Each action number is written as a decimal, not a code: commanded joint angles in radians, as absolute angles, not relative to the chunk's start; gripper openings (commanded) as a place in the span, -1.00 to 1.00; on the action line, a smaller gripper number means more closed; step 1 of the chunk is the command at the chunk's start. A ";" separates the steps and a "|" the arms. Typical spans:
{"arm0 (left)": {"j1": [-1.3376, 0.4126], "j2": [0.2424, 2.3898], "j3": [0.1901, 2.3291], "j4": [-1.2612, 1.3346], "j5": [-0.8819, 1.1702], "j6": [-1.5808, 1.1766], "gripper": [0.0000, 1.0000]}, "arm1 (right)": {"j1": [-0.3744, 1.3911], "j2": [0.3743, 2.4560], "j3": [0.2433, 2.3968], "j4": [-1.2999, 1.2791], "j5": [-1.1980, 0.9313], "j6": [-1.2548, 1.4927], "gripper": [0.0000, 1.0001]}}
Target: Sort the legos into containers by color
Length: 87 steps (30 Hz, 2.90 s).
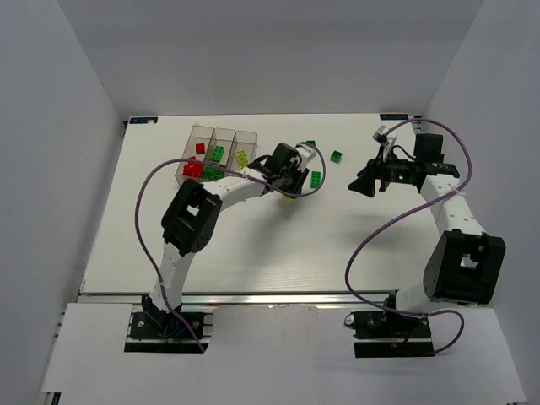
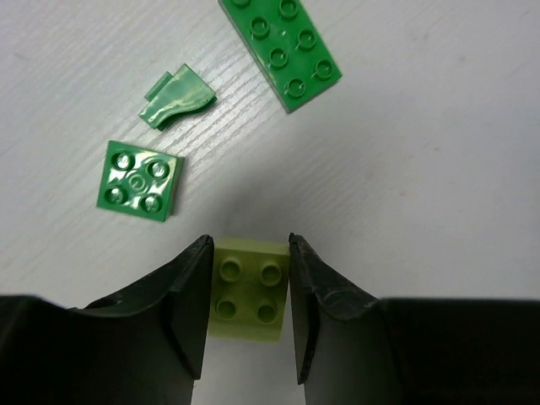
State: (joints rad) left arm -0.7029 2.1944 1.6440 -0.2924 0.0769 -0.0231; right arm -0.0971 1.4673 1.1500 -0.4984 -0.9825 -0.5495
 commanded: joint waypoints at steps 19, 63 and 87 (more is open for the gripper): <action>-0.431 1.908 1.618 -0.377 -0.090 -0.302 -1.00 | -0.060 1.496 1.151 -0.462 -0.914 -0.479 -0.40; -0.360 1.482 1.260 -0.206 -0.149 -0.419 0.96 | 0.106 1.589 1.365 -0.476 -0.686 -0.479 0.79; -0.360 0.879 0.790 -0.258 -0.166 -0.615 0.96 | 0.281 1.940 1.746 -0.508 -0.370 -0.166 0.53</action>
